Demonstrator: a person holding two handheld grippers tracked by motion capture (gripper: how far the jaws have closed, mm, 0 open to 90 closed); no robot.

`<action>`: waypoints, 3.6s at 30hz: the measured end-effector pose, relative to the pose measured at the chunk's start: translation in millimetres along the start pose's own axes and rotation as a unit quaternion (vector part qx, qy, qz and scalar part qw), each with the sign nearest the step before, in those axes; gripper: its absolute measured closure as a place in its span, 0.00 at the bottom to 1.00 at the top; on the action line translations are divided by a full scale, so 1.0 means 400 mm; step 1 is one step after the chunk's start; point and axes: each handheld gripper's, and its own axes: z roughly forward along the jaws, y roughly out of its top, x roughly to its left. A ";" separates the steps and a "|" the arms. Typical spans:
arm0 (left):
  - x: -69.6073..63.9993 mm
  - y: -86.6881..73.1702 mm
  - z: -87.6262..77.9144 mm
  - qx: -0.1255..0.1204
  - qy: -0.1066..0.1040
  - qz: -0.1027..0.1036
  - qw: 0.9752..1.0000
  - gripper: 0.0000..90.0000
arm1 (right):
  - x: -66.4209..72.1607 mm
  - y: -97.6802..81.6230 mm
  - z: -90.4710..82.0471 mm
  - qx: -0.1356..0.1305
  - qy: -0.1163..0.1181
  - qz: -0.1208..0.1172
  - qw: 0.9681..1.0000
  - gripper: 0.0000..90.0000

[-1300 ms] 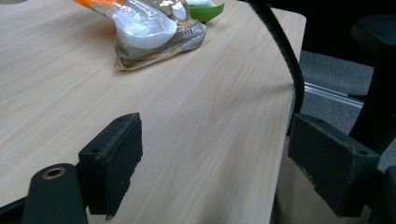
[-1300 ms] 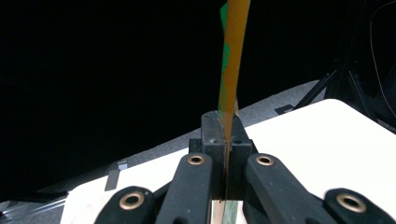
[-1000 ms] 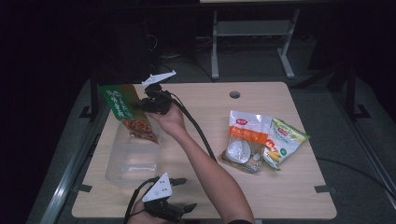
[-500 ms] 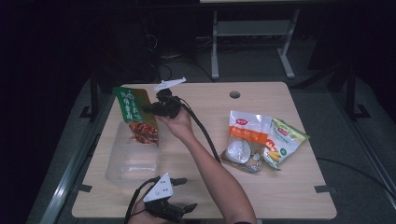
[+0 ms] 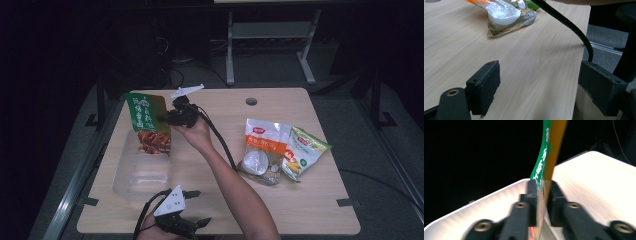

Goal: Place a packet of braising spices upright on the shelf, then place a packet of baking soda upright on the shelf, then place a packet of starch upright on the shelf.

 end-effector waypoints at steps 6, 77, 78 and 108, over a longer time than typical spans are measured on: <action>-0.003 -0.001 0.004 0.002 -0.001 0.001 1.000 0.19 | 0.001 0.002 -0.020 0.013 0.009 0.008 1.000 0.74; 0.006 0.000 0.007 0.008 -0.005 0.001 1.000 0.19 | 0.004 -0.268 -0.539 0.049 -0.073 0.036 0.995 0.38; 0.006 0.000 0.008 0.008 -0.006 0.001 1.000 0.19 | 0.005 -0.273 -0.546 0.049 -0.074 0.039 0.995 0.38; 0.007 0.001 0.010 0.004 -0.003 -0.010 1.000 0.19 | -0.015 -0.397 -0.728 0.065 -0.152 0.072 0.984 0.39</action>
